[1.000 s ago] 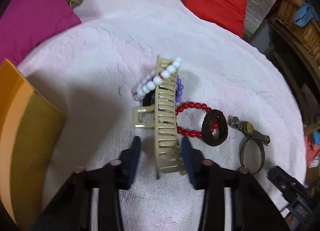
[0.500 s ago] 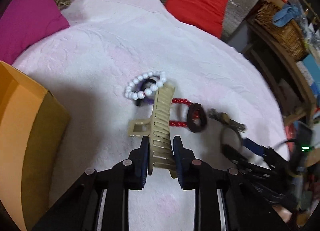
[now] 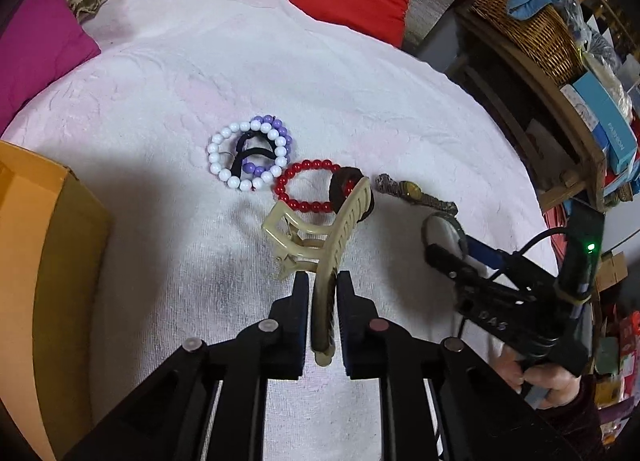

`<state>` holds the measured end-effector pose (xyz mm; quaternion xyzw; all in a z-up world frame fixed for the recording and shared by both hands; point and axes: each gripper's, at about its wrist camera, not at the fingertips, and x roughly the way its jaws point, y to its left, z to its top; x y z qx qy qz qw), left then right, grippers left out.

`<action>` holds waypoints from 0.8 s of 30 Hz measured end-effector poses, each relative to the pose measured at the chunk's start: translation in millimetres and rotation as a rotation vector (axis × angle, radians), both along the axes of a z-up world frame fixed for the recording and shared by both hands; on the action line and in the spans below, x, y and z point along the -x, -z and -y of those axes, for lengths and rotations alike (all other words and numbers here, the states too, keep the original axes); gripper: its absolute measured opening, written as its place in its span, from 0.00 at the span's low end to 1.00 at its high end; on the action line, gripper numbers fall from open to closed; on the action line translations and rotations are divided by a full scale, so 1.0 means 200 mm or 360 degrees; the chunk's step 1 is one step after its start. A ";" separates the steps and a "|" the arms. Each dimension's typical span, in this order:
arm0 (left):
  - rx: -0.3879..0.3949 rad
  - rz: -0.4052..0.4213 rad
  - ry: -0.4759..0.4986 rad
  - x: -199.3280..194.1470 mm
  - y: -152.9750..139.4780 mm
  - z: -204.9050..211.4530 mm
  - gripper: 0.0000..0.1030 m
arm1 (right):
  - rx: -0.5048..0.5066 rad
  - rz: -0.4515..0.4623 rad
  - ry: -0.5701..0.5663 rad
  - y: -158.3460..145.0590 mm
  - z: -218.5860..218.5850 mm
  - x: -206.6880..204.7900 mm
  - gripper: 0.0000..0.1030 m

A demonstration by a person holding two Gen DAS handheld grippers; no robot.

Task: Organize jewelry
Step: 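Grasp the beige claw clip with the left tool while the right tool grasps the silver bangle, then carry the clip and bangle into the orange box and open both tools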

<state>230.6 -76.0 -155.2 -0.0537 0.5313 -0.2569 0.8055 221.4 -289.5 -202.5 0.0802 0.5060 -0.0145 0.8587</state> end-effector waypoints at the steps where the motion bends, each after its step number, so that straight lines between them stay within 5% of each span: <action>1: -0.0015 -0.0018 -0.0006 0.00 0.01 0.00 0.32 | -0.0010 -0.0004 0.0008 0.00 0.01 0.01 0.61; 8: -0.0082 -0.0055 -0.0048 -0.01 0.07 0.01 0.55 | -0.0075 -0.0021 0.0058 -0.02 0.08 0.06 0.61; 24: -0.0195 0.0106 -0.0108 -0.06 0.10 0.17 0.60 | -0.0088 -0.0013 0.0077 -0.02 0.09 0.11 0.61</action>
